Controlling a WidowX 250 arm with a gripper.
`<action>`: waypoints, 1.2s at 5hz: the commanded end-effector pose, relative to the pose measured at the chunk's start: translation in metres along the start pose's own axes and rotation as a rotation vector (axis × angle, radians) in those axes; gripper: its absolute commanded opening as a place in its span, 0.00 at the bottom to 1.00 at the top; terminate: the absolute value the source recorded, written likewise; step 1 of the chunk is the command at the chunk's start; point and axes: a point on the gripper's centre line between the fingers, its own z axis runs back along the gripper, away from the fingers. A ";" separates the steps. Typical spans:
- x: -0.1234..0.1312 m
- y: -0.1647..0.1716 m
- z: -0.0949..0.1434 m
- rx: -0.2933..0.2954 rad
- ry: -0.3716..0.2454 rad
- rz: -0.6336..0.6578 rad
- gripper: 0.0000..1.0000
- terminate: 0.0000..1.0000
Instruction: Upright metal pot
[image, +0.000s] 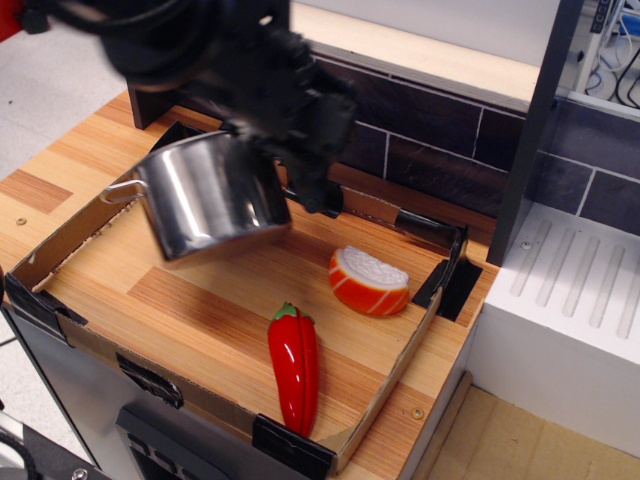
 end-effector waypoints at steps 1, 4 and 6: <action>-0.024 0.019 0.009 0.193 -0.095 -0.072 0.00 0.00; -0.007 0.002 -0.004 0.360 -0.147 0.014 0.00 0.00; -0.011 0.001 0.000 0.234 -0.048 0.133 1.00 0.00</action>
